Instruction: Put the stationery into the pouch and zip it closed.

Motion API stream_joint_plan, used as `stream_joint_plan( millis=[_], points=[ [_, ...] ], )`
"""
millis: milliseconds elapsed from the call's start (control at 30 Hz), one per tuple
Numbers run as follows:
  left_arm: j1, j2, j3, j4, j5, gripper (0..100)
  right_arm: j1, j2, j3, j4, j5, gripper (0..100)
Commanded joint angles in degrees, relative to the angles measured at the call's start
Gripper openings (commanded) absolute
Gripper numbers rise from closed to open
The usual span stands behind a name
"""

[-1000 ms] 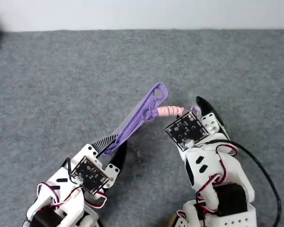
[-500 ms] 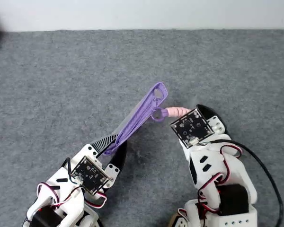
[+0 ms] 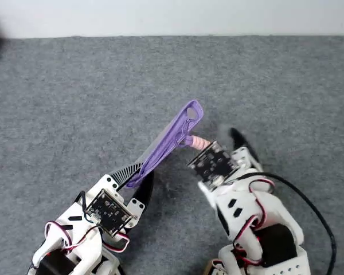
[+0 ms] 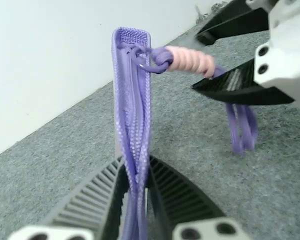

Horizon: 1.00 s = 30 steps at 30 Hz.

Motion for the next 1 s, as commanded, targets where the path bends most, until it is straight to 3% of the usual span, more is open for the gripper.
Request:
stream_joint_plan(
  millis=[0,367,533,800,967],
  points=[
    [-0.2,-0.7,-2.3,-0.1,-0.6,1,-2.5,0.2,-0.2,-3.5,-0.8,19.0],
    [-0.2,-0.7,-2.2,-0.1,-0.6,1,-2.9,0.1,0.3,-5.1,-1.0,18.6],
    [-0.2,-0.7,-1.0,-0.1,-0.7,1,-7.7,0.1,0.3,-5.1,-1.2,18.7],
    [-0.2,-0.7,-1.0,-1.3,-0.7,1,-8.4,4.9,1.4,-12.4,-1.2,18.0],
    [-0.3,-0.7,-1.2,-1.3,-0.7,1,-3.6,7.5,1.3,-14.7,-0.9,0.0]
  ],
)
